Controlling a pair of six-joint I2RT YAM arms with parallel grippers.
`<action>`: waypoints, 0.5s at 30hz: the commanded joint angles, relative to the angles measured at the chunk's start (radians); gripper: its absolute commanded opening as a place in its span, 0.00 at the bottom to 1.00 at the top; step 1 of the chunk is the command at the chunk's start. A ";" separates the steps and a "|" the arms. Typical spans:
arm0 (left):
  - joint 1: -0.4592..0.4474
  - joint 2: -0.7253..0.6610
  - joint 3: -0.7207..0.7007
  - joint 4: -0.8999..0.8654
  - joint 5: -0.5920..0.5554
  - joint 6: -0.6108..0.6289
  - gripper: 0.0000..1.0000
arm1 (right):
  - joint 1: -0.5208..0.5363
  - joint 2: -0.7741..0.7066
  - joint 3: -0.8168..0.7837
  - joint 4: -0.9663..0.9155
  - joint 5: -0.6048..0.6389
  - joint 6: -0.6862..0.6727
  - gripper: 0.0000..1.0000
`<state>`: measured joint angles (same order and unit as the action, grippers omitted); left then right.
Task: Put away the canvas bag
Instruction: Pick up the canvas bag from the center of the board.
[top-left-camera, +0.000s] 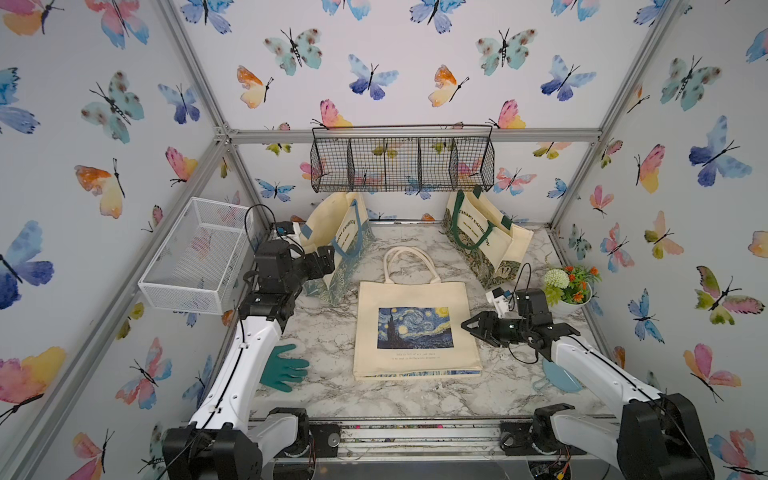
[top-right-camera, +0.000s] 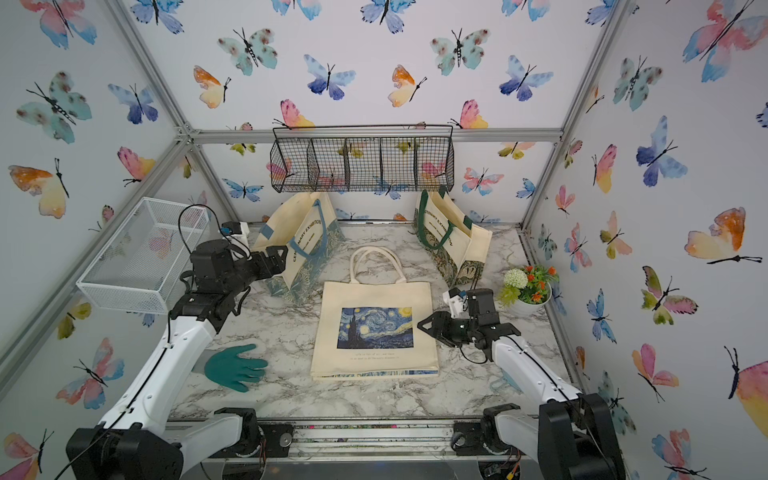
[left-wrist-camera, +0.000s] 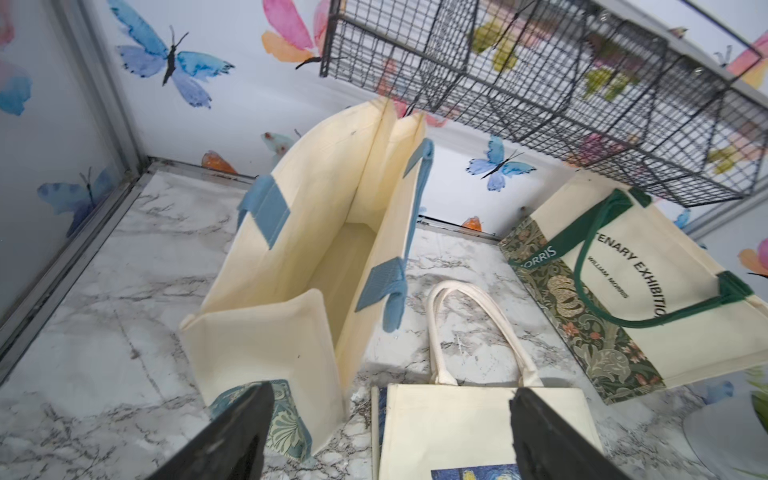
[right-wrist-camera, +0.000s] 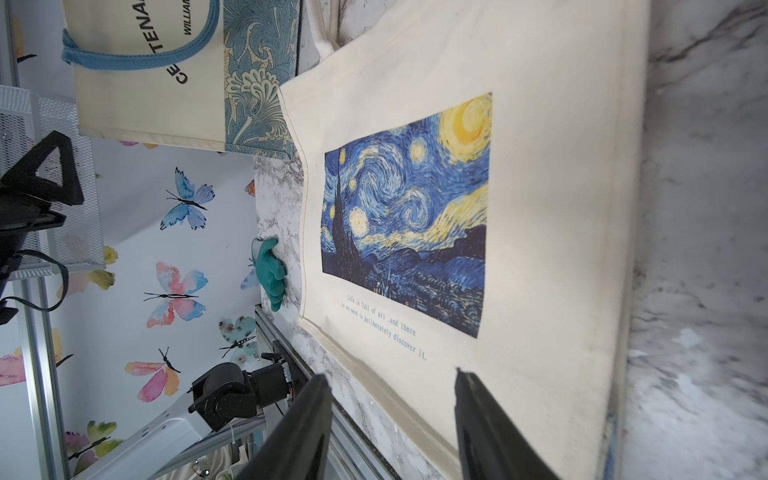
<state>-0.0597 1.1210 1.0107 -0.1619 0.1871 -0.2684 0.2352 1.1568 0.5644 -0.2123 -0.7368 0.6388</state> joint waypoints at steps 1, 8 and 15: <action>0.018 -0.006 -0.005 0.043 0.112 0.014 0.91 | -0.002 0.013 -0.021 0.027 -0.022 0.009 0.52; 0.017 0.028 0.010 -0.015 0.155 -0.031 0.86 | -0.001 0.012 -0.021 0.030 -0.027 0.015 0.51; 0.017 0.010 -0.049 -0.062 0.157 -0.029 0.77 | -0.002 0.028 -0.030 0.042 -0.030 0.018 0.51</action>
<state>-0.0467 1.1458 0.9897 -0.1890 0.3279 -0.2977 0.2352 1.1728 0.5507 -0.1917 -0.7464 0.6483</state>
